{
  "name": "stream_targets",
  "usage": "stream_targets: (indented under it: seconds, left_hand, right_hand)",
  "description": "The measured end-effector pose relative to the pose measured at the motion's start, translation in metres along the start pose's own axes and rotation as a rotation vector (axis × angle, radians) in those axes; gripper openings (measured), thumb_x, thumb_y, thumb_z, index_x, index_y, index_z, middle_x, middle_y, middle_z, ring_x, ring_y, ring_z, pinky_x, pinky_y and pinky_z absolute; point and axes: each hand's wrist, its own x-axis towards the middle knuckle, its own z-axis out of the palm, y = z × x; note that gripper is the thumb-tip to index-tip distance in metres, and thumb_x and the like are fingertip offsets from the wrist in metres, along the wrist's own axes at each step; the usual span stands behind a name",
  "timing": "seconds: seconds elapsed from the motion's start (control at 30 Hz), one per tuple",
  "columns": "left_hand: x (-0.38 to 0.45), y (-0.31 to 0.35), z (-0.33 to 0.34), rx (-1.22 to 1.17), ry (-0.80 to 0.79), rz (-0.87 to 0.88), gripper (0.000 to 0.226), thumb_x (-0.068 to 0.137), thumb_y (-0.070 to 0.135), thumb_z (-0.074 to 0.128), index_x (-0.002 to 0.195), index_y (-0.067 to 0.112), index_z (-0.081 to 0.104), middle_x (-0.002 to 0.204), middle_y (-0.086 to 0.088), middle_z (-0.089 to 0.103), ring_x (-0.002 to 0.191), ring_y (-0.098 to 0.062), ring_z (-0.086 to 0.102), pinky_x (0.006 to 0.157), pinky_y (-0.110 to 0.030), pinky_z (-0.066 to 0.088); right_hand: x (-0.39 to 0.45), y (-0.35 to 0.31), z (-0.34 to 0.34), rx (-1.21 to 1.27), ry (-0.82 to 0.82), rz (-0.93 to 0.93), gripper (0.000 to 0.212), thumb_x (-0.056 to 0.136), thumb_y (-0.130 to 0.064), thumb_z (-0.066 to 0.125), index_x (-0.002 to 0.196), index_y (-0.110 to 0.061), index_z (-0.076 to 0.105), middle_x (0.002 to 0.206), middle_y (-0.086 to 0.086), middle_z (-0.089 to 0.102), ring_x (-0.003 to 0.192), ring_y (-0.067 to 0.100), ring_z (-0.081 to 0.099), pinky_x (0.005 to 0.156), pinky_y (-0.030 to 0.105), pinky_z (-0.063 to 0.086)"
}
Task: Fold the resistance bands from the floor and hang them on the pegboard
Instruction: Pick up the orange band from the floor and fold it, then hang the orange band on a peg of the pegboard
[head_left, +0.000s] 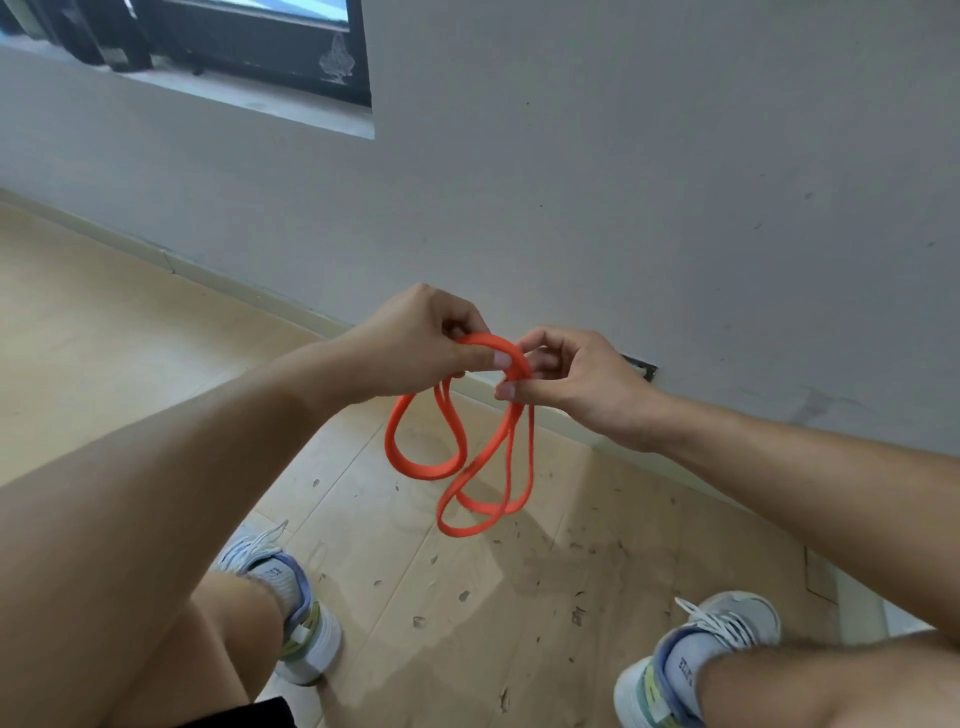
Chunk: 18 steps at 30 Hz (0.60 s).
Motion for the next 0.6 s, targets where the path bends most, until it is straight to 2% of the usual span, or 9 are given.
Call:
stream_targets:
  seconds: [0.1, 0.23, 0.3, 0.4, 0.5, 0.6]
  left_hand:
    - [-0.002, 0.002, -0.003, -0.039, 0.040, -0.013, 0.025, 0.083, 0.044, 0.077, 0.091, 0.021, 0.073, 0.074, 0.000, 0.071, 0.066, -0.012, 0.065, 0.062, -0.022, 0.050]
    - [-0.005, 0.005, -0.001, -0.098, 0.115, 0.015, 0.045, 0.082, 0.043, 0.079, 0.118, 0.028, 0.056, 0.080, 0.001, 0.071, 0.074, -0.015, 0.071, 0.071, -0.028, 0.059]
    - [-0.005, 0.010, 0.001, -0.131, 0.214, 0.094, 0.041, 0.081, 0.036, 0.081, 0.114, 0.029, 0.057, 0.078, 0.003, 0.071, 0.071, -0.014, 0.071, 0.068, -0.030, 0.060]
    - [-0.002, 0.026, -0.001, -0.235, 0.369, 0.160, 0.022, 0.082, 0.023, 0.083, 0.097, 0.020, 0.067, 0.078, 0.005, 0.076, 0.068, -0.007, 0.074, 0.065, -0.019, 0.056]
    - [0.003, 0.051, -0.007, -0.165, 0.411, 0.229, 0.020, 0.090, 0.025, 0.075, 0.106, 0.022, 0.062, 0.082, 0.007, 0.075, 0.072, -0.002, 0.074, 0.064, -0.012, 0.053]
    - [0.008, 0.081, -0.015, -0.087, 0.402, 0.315, 0.024, 0.094, 0.026, 0.070, 0.113, 0.027, 0.055, 0.093, 0.009, 0.070, 0.078, -0.004, 0.071, 0.067, -0.014, 0.055]
  right_hand:
    - [-0.001, -0.010, -0.005, -0.002, 0.087, -0.023, 0.032, 0.084, -0.010, 0.084, 0.110, -0.011, 0.065, 0.090, 0.013, 0.079, 0.088, 0.030, 0.078, 0.092, 0.051, 0.061]
    - [-0.005, -0.030, -0.013, -0.126, 0.158, -0.070, 0.030, 0.085, -0.018, 0.085, 0.108, -0.017, 0.066, 0.091, 0.004, 0.080, 0.086, 0.020, 0.079, 0.087, 0.046, 0.064]
    - [-0.008, -0.043, -0.018, -0.181, 0.206, -0.096, 0.026, 0.084, -0.023, 0.086, 0.105, -0.022, 0.070, 0.092, -0.002, 0.079, 0.086, 0.014, 0.077, 0.084, 0.040, 0.064]
    - [-0.012, -0.067, -0.031, -0.194, 0.300, -0.158, 0.021, 0.084, -0.023, 0.086, 0.100, -0.029, 0.075, 0.089, -0.007, 0.077, 0.083, 0.010, 0.074, 0.078, 0.031, 0.063]
    - [-0.019, -0.091, -0.045, -0.233, 0.358, -0.210, 0.026, 0.084, -0.023, 0.086, 0.105, -0.029, 0.071, 0.092, -0.007, 0.077, 0.086, 0.009, 0.075, 0.081, 0.029, 0.063]
    - [-0.028, -0.115, -0.064, -0.286, 0.415, -0.237, 0.024, 0.083, -0.027, 0.086, 0.096, -0.027, 0.067, 0.089, -0.004, 0.077, 0.082, 0.010, 0.076, 0.075, 0.030, 0.064]
